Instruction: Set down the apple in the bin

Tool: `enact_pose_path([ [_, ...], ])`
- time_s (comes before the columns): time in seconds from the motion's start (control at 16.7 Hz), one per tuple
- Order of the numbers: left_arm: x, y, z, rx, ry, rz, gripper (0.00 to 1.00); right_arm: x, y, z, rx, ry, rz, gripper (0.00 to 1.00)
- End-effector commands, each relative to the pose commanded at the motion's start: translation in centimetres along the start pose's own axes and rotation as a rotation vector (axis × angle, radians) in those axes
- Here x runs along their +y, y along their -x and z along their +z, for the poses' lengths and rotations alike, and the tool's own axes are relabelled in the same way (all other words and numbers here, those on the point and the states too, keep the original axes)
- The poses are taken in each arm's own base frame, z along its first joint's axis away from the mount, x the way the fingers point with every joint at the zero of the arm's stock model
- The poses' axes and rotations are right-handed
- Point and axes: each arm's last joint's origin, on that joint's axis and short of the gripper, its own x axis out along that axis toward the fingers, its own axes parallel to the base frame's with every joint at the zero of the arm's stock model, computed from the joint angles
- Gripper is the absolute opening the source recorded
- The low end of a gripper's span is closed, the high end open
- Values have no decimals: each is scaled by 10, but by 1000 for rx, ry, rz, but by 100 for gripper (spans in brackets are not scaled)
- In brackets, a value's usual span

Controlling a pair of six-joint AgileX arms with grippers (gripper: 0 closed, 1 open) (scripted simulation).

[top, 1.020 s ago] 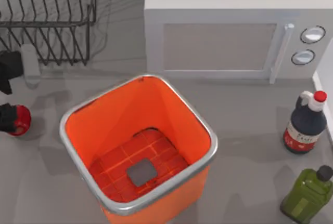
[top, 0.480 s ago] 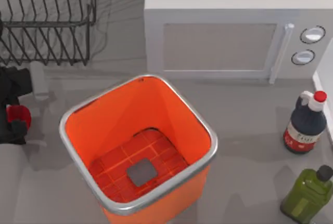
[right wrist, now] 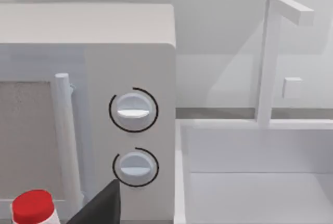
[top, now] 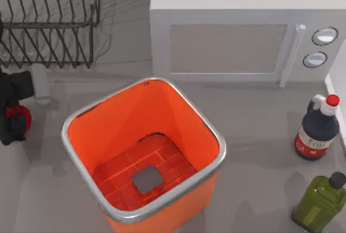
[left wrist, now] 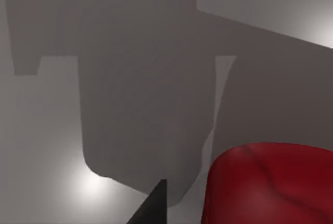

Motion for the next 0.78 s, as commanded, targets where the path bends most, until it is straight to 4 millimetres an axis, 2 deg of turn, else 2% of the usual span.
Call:
enact_pose_path([
  [0.3,0,0,0,0,0,0,2,0,0,0,0,0,0,100],
  [0.78,0,0,0,0,0,0,0,0,0,0,0,0,0,100],
])
